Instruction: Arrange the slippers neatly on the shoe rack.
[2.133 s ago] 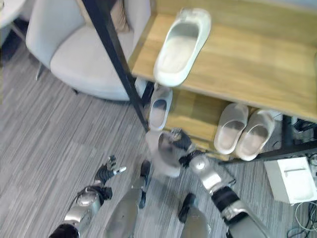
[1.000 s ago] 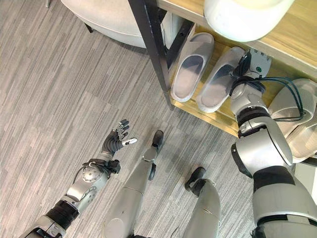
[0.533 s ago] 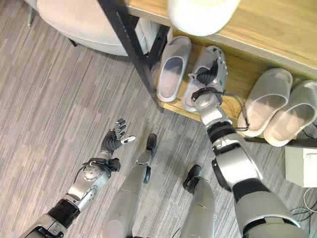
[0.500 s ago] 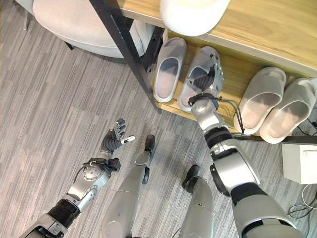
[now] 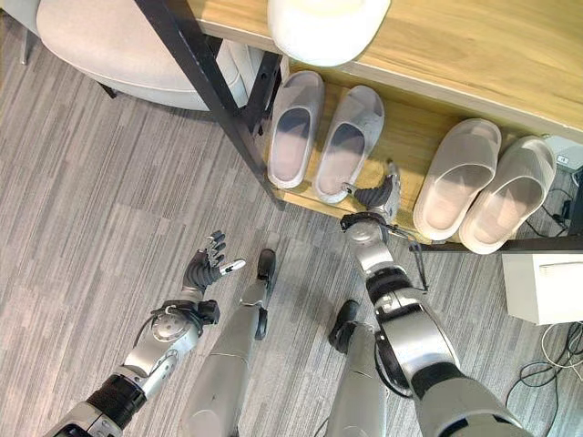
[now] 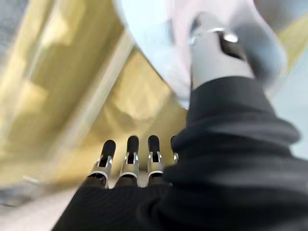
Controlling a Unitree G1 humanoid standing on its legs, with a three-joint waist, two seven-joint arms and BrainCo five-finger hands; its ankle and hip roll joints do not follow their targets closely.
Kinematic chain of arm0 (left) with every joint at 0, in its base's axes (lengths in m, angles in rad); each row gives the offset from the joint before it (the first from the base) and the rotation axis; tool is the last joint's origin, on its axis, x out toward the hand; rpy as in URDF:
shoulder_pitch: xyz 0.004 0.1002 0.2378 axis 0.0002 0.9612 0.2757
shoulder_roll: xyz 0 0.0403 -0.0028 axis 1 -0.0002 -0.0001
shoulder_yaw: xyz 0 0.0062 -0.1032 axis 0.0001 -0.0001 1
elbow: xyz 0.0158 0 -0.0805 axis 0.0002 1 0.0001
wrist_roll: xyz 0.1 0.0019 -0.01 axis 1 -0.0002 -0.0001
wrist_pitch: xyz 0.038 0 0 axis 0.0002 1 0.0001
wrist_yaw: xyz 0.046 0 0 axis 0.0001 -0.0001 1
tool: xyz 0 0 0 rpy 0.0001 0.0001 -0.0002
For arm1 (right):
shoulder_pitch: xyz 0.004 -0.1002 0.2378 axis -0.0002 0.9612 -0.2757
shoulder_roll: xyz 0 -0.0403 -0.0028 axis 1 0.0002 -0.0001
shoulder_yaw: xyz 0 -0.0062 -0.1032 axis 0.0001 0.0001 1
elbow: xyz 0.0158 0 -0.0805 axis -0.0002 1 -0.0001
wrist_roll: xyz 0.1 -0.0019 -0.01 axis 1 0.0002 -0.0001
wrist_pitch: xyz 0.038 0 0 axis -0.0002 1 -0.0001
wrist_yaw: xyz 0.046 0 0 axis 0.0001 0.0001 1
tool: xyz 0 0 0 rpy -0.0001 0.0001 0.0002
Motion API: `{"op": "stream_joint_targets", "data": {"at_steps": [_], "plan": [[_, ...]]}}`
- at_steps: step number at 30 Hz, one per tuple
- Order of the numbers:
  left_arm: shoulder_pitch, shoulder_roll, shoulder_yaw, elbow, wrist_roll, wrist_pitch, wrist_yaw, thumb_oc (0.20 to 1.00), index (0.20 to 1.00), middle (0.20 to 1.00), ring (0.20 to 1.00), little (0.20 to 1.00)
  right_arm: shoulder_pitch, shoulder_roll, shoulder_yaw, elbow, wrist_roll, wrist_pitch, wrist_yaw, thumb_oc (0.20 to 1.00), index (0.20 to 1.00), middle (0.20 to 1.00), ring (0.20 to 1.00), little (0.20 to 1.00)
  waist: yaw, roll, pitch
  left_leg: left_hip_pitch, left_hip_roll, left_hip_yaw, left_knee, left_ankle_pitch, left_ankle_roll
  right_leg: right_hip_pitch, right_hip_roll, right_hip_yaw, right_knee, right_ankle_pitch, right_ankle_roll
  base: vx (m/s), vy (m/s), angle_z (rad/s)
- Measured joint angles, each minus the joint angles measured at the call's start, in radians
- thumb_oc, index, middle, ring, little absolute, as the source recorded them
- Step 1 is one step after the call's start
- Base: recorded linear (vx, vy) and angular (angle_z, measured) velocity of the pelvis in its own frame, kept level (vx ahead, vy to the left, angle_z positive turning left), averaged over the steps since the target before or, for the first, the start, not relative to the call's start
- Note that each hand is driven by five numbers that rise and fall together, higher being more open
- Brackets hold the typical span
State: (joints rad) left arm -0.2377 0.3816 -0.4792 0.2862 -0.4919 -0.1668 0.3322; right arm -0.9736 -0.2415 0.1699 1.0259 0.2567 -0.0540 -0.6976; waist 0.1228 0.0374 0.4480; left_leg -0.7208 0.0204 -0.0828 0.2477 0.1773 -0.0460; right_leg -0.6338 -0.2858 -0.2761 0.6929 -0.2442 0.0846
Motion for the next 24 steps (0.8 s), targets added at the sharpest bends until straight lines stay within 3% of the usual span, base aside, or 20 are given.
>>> {"op": "stream_joint_targets", "data": {"at_steps": [2,6,7,8,18,22,24], "plan": [[-0.002,0.001,0.000,0.001,0.000,0.001,-0.008,1.000,1.000,1.000,1.000,1.000,-0.062,0.005,-0.067,0.047,0.184,-0.069,0.030,1.000,1.000,1.000,1.000,1.000,0.011,0.000,0.000,0.000,0.000,-0.003,-0.001,0.000,0.000,0.001,0.000,-0.003,0.000,-0.002,-0.003,0.01,-0.014,0.03],[0.000,0.001,0.001,0.011,-0.001,0.006,-0.022,1.000,1.000,1.000,1.000,1.000,-0.110,-0.009,-0.061,0.067,0.361,-0.110,0.133,1.000,1.000,1.000,1.000,1.000,0.033,0.001,0.000,-0.001,-0.006,-0.010,-0.004,0.000,0.000,0.002,-0.003,-0.006,0.000,-0.003,-0.002,0.04,-0.014,0.03],[-0.002,0.001,0.004,0.011,-0.002,0.006,-0.032,1.000,1.000,1.000,1.000,1.000,-0.144,-0.012,-0.063,0.091,0.422,-0.114,0.149,1.000,1.000,1.000,1.000,1.000,0.046,0.001,-0.001,0.000,-0.009,-0.016,-0.010,0.000,-0.001,0.005,-0.006,-0.011,-0.003,-0.018,0.014,0.04,0.010,0.14],[-0.009,0.002,-0.002,0.017,-0.003,0.005,-0.039,1.000,1.000,1.000,1.000,1.000,-0.164,-0.016,-0.060,0.109,0.445,-0.114,0.157,1.000,1.000,1.000,1.000,1.000,0.060,0.001,-0.001,-0.002,-0.010,-0.019,-0.009,0.015,-0.008,0.006,-0.007,-0.018,-0.002,0.004,0.011,0.03,0.012,0.15],[-0.048,-0.002,-0.010,0.041,-0.008,0.006,-0.049,1.000,1.000,1.000,1.000,1.000,-0.149,-0.030,-0.020,0.096,0.483,-0.113,0.199,1.000,1.000,1.000,1.000,1.000,0.050,0.002,-0.001,0.011,-0.006,-0.018,-0.011,0.006,-0.008,0.021,-0.007,-0.018,-0.013,0.003,0.006,-0.01,0.015,-0.01],[-0.028,-0.003,0.003,0.048,-0.007,0.007,-0.048,1.000,1.000,1.000,1.000,1.000,-0.011,-0.023,0.027,-0.018,0.383,-0.087,0.210,1.000,1.000,1.000,1.000,1.000,0.024,0.002,-0.001,0.060,-0.003,-0.010,-0.025,0.003,-0.004,0.070,0.002,-0.012,-0.041,0.013,0.017,-0.02,-0.021,-0.08],[-0.007,0.000,0.011,0.047,-0.007,0.016,-0.049,1.000,1.000,1.000,1.000,1.000,0.050,-0.026,0.015,-0.034,0.347,-0.067,0.209,1.000,1.000,1.000,1.000,1.000,0.017,-0.002,-0.003,0.119,0.014,0.014,-0.058,0.003,-0.004,0.113,0.017,0.005,-0.079,0.024,0.006,0.00,-0.048,-0.31]]}}
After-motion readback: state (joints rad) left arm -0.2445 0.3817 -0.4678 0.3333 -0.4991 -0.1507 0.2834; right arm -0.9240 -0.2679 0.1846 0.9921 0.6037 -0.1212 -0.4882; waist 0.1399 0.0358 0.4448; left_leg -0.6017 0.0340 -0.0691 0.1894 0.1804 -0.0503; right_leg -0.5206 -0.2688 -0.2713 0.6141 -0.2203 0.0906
